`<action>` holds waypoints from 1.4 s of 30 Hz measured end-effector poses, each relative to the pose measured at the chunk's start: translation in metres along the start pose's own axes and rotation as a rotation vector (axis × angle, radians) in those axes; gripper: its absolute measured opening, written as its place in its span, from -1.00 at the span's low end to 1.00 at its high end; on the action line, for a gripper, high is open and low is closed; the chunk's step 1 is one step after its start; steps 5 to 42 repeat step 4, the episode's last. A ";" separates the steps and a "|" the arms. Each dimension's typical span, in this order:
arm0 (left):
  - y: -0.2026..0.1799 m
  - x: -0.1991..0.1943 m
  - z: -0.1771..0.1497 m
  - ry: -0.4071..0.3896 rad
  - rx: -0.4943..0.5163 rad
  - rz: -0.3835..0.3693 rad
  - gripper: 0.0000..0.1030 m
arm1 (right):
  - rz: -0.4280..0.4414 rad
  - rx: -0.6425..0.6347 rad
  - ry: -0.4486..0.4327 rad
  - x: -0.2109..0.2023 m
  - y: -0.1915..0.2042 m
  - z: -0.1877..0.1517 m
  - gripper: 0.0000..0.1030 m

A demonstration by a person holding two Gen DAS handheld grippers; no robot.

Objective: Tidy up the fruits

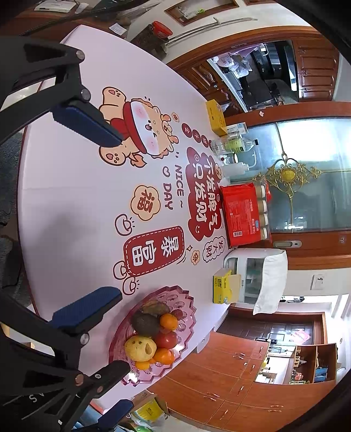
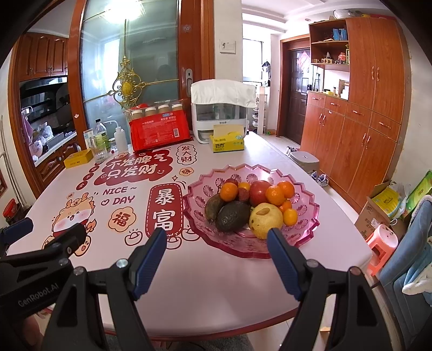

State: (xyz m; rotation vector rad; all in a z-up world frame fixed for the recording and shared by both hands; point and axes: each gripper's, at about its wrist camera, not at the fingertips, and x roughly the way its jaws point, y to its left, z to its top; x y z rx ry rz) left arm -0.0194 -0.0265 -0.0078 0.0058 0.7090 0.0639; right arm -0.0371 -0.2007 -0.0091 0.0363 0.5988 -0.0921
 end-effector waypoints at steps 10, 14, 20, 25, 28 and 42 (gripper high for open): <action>0.001 0.001 0.000 0.004 0.000 -0.002 0.99 | 0.000 0.001 0.001 0.000 0.000 0.000 0.50; 0.001 0.001 0.000 0.004 0.000 -0.002 0.99 | 0.000 0.001 0.001 0.000 0.000 0.000 0.50; 0.001 0.001 0.000 0.004 0.000 -0.002 0.99 | 0.000 0.001 0.001 0.000 0.000 0.000 0.50; 0.001 0.001 0.000 0.004 0.000 -0.002 0.99 | 0.000 0.001 0.001 0.000 0.000 0.000 0.50; 0.001 0.001 0.000 0.004 0.000 -0.002 0.99 | 0.000 0.001 0.001 0.000 0.000 0.000 0.50; 0.001 0.001 0.000 0.004 0.000 -0.002 0.99 | 0.000 0.001 0.001 0.000 0.000 0.000 0.50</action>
